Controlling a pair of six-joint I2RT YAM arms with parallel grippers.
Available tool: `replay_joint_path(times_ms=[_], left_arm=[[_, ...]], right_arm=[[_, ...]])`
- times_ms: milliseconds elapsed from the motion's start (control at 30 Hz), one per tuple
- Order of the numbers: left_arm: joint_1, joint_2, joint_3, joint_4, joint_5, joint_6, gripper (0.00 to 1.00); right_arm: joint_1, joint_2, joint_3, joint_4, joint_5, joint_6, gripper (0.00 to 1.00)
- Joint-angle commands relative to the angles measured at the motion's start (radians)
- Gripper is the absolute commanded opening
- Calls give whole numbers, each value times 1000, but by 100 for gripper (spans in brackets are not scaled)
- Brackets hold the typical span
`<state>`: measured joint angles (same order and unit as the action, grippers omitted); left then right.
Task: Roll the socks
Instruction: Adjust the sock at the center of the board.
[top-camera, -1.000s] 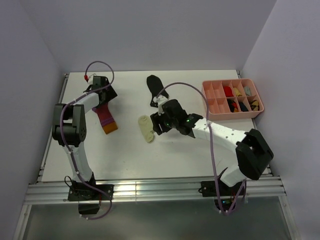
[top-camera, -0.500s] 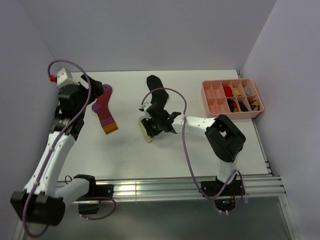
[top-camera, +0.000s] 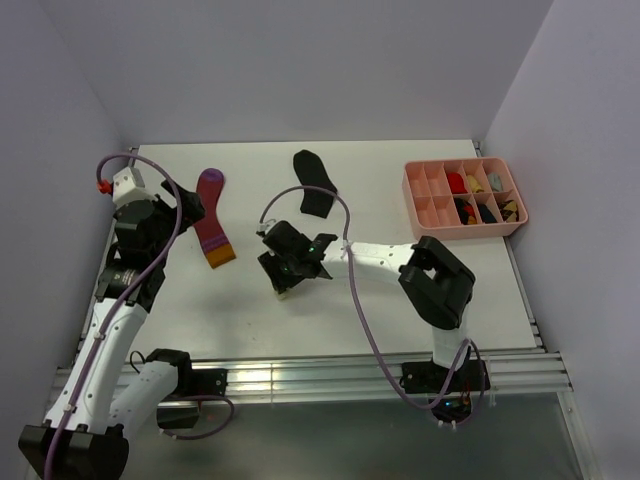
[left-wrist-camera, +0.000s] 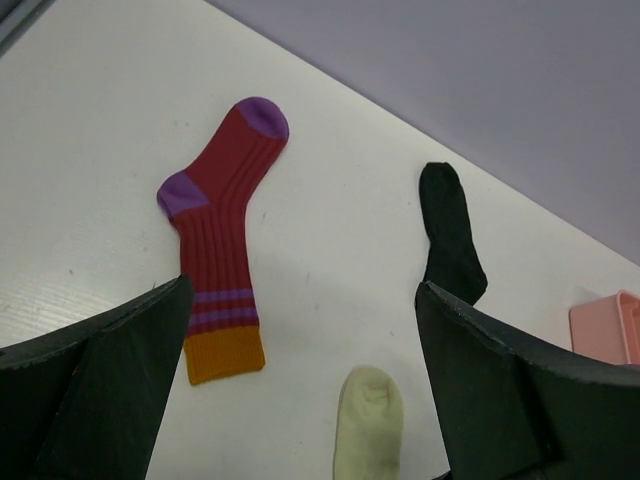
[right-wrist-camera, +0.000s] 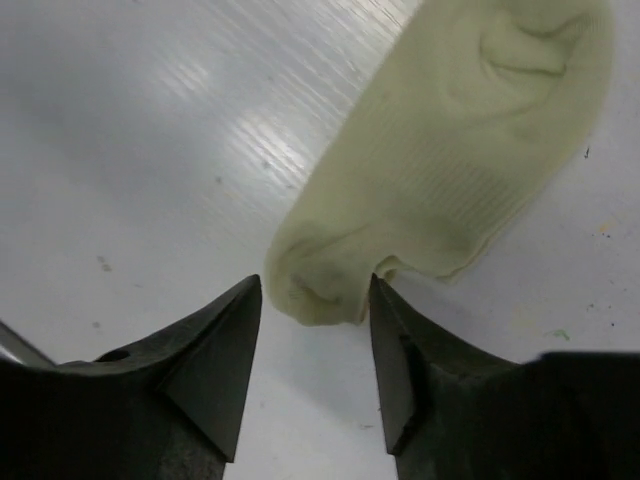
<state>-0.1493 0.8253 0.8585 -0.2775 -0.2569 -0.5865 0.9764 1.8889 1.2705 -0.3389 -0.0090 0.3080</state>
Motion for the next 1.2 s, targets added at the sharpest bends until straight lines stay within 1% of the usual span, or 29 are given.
replay_joint_path(times_ms=[0, 33, 67, 167, 200, 233, 267, 333, 367, 467, 567, 633, 733, 833, 967, 1033, 1167], left_arm=[[2, 1, -13, 9, 36, 25, 99], [2, 1, -21, 17, 39, 31, 99], [2, 0, -24, 21, 42, 33, 99], [2, 1, -36, 32, 50, 40, 99], [2, 3, -36, 32, 56, 42, 99], [2, 3, -38, 32, 61, 43, 99], [2, 3, -38, 31, 65, 43, 100], [2, 3, -45, 34, 71, 50, 99], [2, 5, -47, 37, 73, 54, 100], [2, 8, -50, 43, 88, 60, 99], [2, 21, -46, 38, 100, 62, 100], [2, 28, -42, 35, 99, 63, 100], [2, 29, -47, 35, 100, 63, 100], [2, 35, -49, 32, 107, 63, 99], [2, 43, -46, 27, 108, 65, 99], [2, 44, -44, 27, 107, 65, 100], [2, 46, -45, 27, 108, 65, 99]], right_arm=[[19, -25, 101, -71, 50, 2, 56], [18, -31, 130, -92, 58, -16, 57], [18, -40, 144, -100, 69, -74, 57], [12, -28, 188, -114, 122, -179, 56], [1, -7, 203, -124, 113, -255, 56], [-10, 7, 225, -136, 104, -285, 56], [-19, 16, 231, -138, 84, -353, 56], [-51, 30, 233, -120, 20, -406, 55], [-61, 33, 233, -112, 14, -456, 55], [-90, 56, 245, -106, -83, -551, 55], [-107, 105, 282, -110, -120, -605, 55], [-107, 142, 311, -121, -127, -624, 55], [-107, 147, 279, -65, -155, -641, 55], [-108, 165, 282, -54, -155, -647, 55], [-108, 205, 271, -28, -103, -620, 54], [-117, 213, 236, 23, -91, -603, 54], [-145, 226, 210, 46, -43, -534, 54]])
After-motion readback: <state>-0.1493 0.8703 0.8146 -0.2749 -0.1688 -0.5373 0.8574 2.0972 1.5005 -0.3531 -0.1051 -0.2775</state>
